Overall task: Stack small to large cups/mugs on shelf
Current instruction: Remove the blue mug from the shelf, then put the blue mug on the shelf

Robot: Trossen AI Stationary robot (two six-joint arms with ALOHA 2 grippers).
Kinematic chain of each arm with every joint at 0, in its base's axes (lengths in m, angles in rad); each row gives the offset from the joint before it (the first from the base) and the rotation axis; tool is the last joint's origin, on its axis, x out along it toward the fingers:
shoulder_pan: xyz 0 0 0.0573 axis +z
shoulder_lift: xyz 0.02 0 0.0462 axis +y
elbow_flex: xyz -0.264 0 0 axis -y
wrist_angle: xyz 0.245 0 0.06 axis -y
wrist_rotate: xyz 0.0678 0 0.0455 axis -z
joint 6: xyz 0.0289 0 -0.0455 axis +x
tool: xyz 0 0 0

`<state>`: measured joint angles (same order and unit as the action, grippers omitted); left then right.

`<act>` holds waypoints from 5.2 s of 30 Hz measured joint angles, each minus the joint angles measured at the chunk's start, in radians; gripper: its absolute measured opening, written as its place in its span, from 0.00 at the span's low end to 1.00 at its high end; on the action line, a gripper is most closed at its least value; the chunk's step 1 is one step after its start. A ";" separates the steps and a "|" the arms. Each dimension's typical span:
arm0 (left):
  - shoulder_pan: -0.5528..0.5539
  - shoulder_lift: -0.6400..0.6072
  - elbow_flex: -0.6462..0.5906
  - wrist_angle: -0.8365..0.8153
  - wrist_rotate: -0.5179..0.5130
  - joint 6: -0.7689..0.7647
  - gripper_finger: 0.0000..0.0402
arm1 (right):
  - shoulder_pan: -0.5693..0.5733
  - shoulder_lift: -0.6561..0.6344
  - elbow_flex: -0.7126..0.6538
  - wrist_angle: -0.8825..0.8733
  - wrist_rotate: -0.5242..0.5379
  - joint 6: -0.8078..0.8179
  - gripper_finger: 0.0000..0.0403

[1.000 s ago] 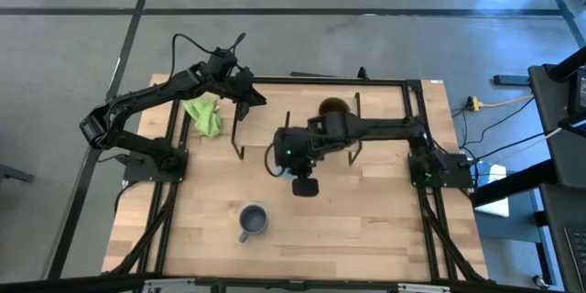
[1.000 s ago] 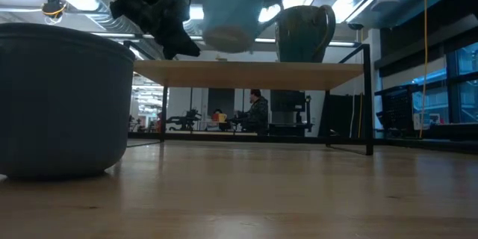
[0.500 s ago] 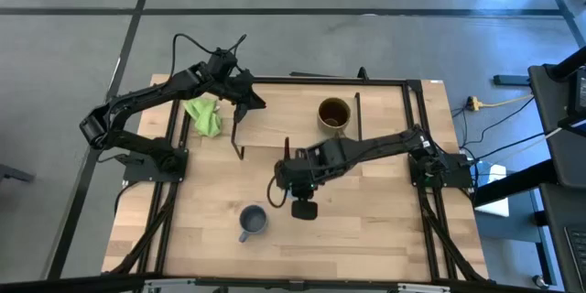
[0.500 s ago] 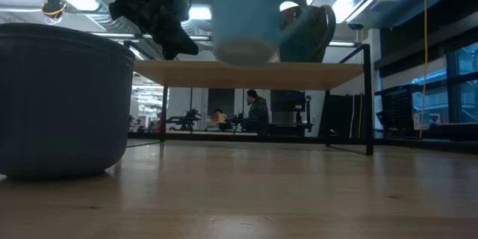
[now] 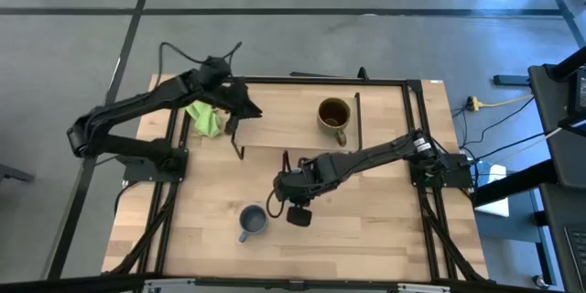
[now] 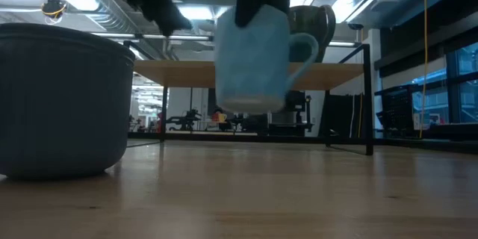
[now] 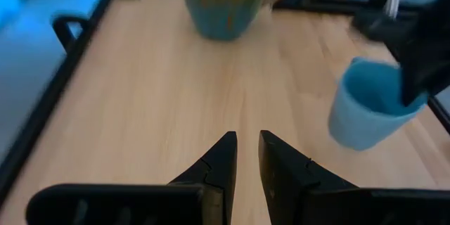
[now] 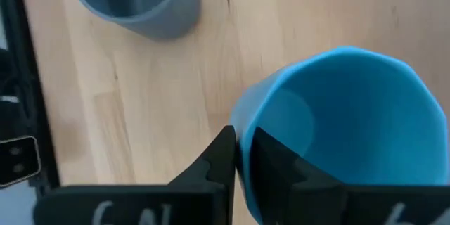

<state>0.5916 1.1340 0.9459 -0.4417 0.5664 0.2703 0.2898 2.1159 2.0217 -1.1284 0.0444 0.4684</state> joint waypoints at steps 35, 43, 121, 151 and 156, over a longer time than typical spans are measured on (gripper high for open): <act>-0.304 -0.306 0.001 -0.090 -0.302 -0.086 0.14 | 0.021 0.049 -0.067 0.041 0.165 0.313 0.10; -0.339 -0.339 0.001 -0.100 -0.348 -0.111 0.14 | 0.020 0.060 -0.067 0.036 0.197 0.473 0.10; -0.339 -0.338 0.001 -0.147 -0.393 -0.164 0.14 | 0.030 0.108 0.166 -0.316 0.145 0.842 0.36; -0.340 -0.335 0.000 -0.197 -0.394 -0.187 0.14 | 0.133 0.137 0.166 -0.435 0.115 1.042 0.07; -0.340 -0.336 0.000 -0.196 -0.379 -0.202 0.14 | 0.131 0.137 0.161 -0.440 0.141 1.106 0.02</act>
<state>0.2520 0.7982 0.9459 -0.6380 0.1875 0.0688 0.4206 2.2528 2.1827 -1.5684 0.1854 1.5747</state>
